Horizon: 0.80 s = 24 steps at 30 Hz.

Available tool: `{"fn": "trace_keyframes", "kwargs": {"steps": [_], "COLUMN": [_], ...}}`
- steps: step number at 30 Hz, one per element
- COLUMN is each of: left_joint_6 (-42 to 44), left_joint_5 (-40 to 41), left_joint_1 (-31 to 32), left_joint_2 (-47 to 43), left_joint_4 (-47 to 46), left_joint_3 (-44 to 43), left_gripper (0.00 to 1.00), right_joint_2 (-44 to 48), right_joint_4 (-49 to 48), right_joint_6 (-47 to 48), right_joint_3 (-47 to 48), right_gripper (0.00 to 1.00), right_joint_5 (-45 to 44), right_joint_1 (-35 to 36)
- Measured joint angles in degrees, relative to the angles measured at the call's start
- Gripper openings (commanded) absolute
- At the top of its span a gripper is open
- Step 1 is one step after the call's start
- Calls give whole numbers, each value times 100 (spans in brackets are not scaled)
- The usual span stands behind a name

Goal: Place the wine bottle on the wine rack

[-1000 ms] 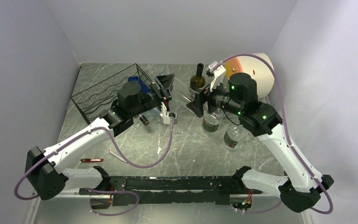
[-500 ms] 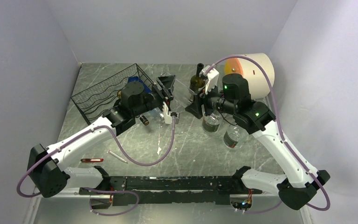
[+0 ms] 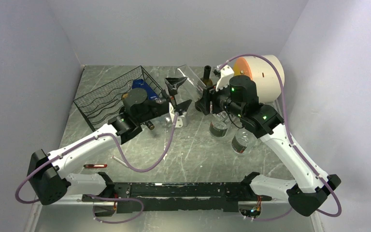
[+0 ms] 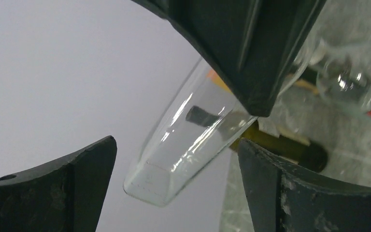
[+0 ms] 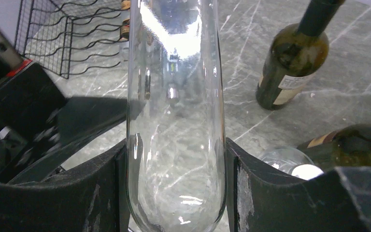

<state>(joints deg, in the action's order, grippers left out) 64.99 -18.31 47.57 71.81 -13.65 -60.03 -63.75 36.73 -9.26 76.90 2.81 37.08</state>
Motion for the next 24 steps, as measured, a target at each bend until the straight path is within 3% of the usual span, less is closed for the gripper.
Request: {"fn": "trace_keyframes", "kwargs": {"steps": [7,14,20,24], "left_joint_6": [-2352,-4800,-5748,-5995], "left_joint_5": [286,1593,2249,2616], "left_joint_1": [48,52,55,52], "left_joint_2": [-621,-1119,-1473,-1593], "left_joint_4": [-1099,-361,459,946], "left_joint_3": [844,422,-72,-435], "left_gripper": [99,99,99,99], "right_joint_2": [2,-28,-348,-640], "right_joint_4": [-162,-426,-741,-1029], "right_joint_6": [-160,-310,-365,-426], "right_joint_3": [-195,-841,-1185,-1259], "right_gripper": [0,0,0,0], "right_joint_5": [-264,74,988,1108], "right_joint_1": [-11,-11,210,879]}}
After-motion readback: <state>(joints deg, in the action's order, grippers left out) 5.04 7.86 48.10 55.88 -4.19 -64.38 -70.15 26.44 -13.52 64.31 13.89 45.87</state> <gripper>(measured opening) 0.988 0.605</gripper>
